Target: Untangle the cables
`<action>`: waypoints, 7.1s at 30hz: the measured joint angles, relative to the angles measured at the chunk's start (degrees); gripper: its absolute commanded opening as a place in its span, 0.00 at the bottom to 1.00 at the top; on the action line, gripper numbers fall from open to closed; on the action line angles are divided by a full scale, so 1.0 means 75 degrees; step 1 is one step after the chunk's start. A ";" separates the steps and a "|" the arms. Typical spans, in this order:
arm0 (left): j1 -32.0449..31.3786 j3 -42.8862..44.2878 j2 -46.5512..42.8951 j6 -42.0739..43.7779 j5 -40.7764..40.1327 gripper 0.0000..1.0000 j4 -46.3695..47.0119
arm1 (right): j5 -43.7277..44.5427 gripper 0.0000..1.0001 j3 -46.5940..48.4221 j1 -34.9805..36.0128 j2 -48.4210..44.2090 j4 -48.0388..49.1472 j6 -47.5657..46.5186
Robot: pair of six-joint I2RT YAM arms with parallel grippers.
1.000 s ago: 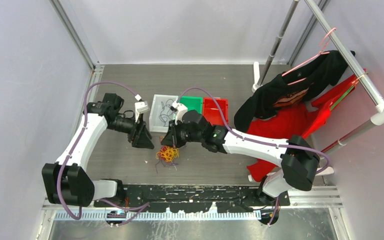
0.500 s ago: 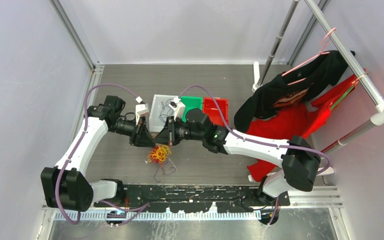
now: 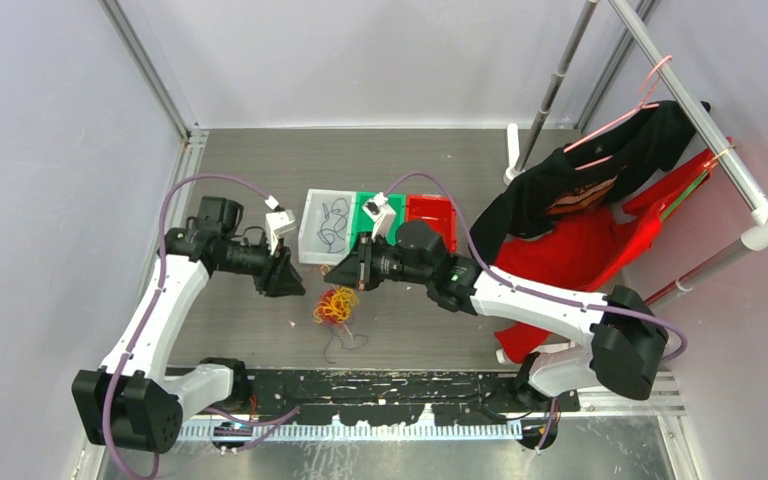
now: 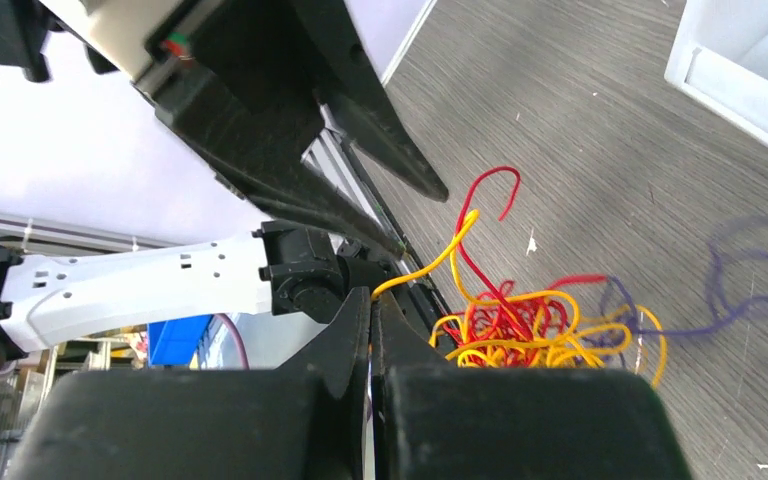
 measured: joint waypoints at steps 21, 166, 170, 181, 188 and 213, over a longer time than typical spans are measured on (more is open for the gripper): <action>-0.0058 -0.0487 -0.0245 -0.0641 0.0982 0.17 0.0734 | -0.0344 0.01 0.1201 -0.0070 0.0530 0.1201 0.1204; -0.0108 0.5094 -0.1358 -0.5791 -0.1751 0.00 0.4010 | 0.3369 0.45 -0.1387 0.1655 0.1341 0.0356 -0.1052; -0.0108 0.5636 -0.1279 -0.5496 -0.2197 0.00 0.3926 | 0.3567 0.43 -0.1614 0.1655 0.1341 0.0405 -0.1122; -0.0108 0.5514 -0.1349 -0.5295 -0.2133 0.00 0.3541 | 0.3835 0.86 -0.1338 0.1655 -0.0393 -0.0271 -0.1629; -0.0108 0.4832 -0.1550 -0.5149 -0.1970 0.00 0.3279 | 0.3305 0.89 0.0667 0.1845 -0.0699 -0.0213 -0.2675; -0.0108 0.5333 -0.1393 -0.6199 -0.0813 0.00 0.3331 | 0.4561 0.45 0.2090 0.1346 0.2157 0.0198 -0.4100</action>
